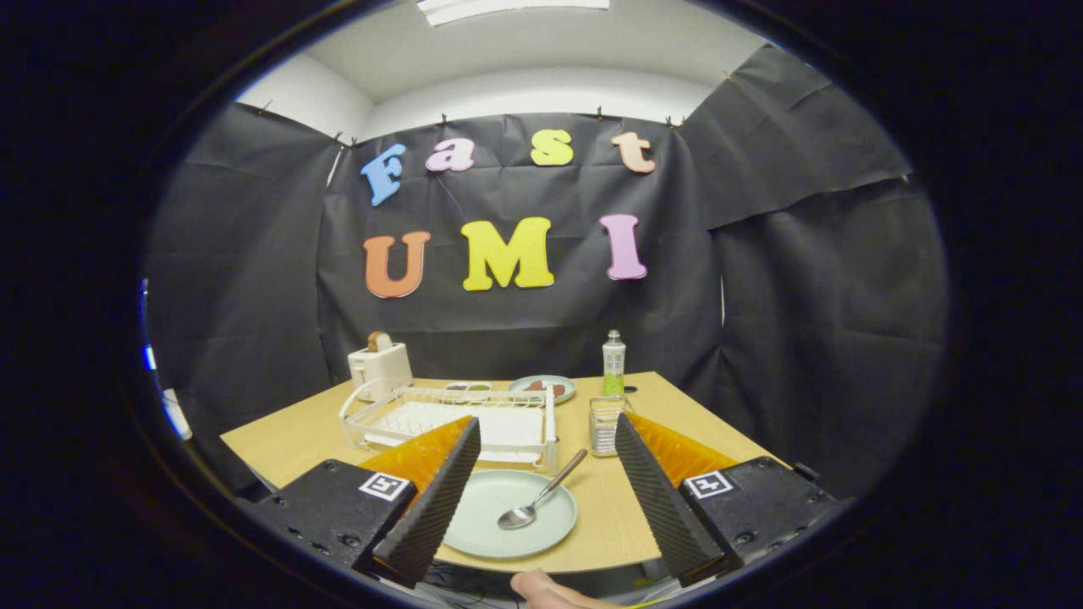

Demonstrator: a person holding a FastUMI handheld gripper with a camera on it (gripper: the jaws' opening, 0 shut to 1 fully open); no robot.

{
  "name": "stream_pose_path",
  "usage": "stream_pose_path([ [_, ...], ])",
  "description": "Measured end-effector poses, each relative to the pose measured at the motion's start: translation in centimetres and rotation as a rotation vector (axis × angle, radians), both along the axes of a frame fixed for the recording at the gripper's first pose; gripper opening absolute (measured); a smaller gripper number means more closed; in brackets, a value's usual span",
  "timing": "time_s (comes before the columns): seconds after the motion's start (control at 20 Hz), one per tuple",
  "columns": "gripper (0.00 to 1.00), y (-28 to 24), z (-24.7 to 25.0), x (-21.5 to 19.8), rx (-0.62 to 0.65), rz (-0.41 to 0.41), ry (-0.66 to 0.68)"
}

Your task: Take the plate from the dish rack, then take the spoon from the basket and place it into the plate.

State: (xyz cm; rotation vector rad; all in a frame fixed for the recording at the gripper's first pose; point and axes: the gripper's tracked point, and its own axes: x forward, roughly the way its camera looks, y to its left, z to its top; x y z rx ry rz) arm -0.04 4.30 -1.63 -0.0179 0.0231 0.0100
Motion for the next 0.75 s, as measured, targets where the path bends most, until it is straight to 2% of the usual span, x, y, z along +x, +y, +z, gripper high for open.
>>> stream_pose_path([
  [0.75, 1.0, -0.33, -0.81, 0.5, 0.019, 0.005, 0.029],
])
